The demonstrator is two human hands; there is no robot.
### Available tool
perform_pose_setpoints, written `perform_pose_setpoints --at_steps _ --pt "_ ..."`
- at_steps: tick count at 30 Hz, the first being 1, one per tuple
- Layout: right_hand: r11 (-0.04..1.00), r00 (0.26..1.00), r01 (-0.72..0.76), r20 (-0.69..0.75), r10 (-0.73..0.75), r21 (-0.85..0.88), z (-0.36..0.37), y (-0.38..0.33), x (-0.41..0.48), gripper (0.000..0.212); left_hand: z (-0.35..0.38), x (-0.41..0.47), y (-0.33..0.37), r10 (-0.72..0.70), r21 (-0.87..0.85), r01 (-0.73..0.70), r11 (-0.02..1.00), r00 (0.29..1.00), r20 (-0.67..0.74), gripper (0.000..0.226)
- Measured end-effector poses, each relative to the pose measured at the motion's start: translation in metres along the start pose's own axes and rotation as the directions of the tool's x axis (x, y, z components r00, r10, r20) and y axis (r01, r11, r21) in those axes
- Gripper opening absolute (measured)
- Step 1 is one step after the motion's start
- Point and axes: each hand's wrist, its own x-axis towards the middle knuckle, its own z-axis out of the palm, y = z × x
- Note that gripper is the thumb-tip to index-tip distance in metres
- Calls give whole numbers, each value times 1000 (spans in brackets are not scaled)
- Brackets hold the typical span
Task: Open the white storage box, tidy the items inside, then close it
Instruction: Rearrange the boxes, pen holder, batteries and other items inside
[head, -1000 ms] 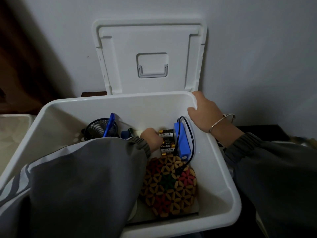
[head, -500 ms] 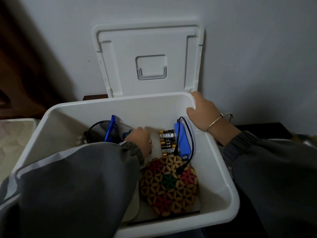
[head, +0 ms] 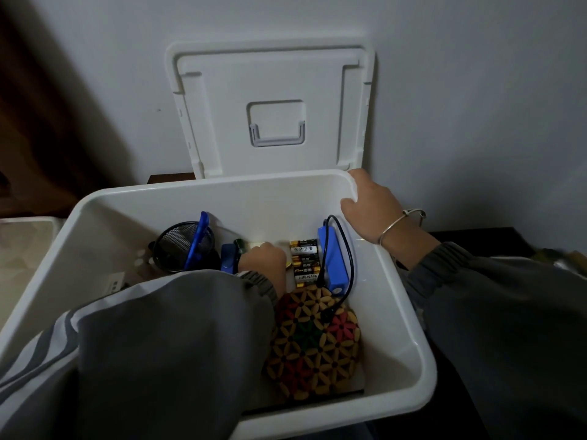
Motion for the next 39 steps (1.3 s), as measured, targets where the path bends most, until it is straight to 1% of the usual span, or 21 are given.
perform_pose_setpoints --at_steps 4,6,9,11,12,14,18,21,23,26,28,32,36,39 --pt "1000 1000 9 2 -9 -14 0 0 0 39 -10 6 -10 -35 -95 40 995 998 54 31" --pt "1000 1000 9 5 -9 -15 0 0 0 40 -15 8 -13 -14 -156 22 988 999 51 28" --pt "1000 1000 10 2 -10 -9 -1 -1 -1 40 -16 10 -6 96 -297 -101 950 995 -31 25" --pt "1000 1000 8 2 -8 -2 -1 -1 -1 40 -13 11 2 160 -328 -169 929 986 -54 27" --pt "1000 1000 4 2 -4 -1 -1 -2 -1 40 -10 12 6 173 -334 -180 925 984 -50 27" --pt "1000 1000 0 -2 0 -1 -1 -2 -2 40 -3 15 12 165 -346 -173 922 985 -52 26" --pt "1000 1000 4 1 -4 0 -2 -2 -2 40 5 17 12 88 -417 -128 900 990 -114 28" --pt "1000 1000 3 -3 -3 0 -2 -2 -1 41 5 18 7 90 -463 -150 874 985 -149 26" --pt "1000 1000 4 -1 -4 -4 -2 -3 -2 42 5 18 4 106 -468 -177 866 979 -175 30" --pt "1000 1000 5 5 -5 -16 -3 -4 -2 42 5 19 3 156 -361 -229 904 963 -221 45" --pt "1000 1000 4 3 -4 -20 -3 -5 -3 41 5 19 2 195 -317 -256 913 958 -209 50" --pt "1000 1000 2 6 -2 -18 -3 -4 -2 41 6 20 2 237 -306 -282 909 955 -177 40" --pt "1000 1000 -1 1 1 -24 -2 -2 -1 42 7 19 0 262 -305 -307 902 948 -178 37" --pt "999 1000 4 -8 -4 -34 -1 -1 0 42 3 17 -2 269 -347 -316 883 947 -176 37"
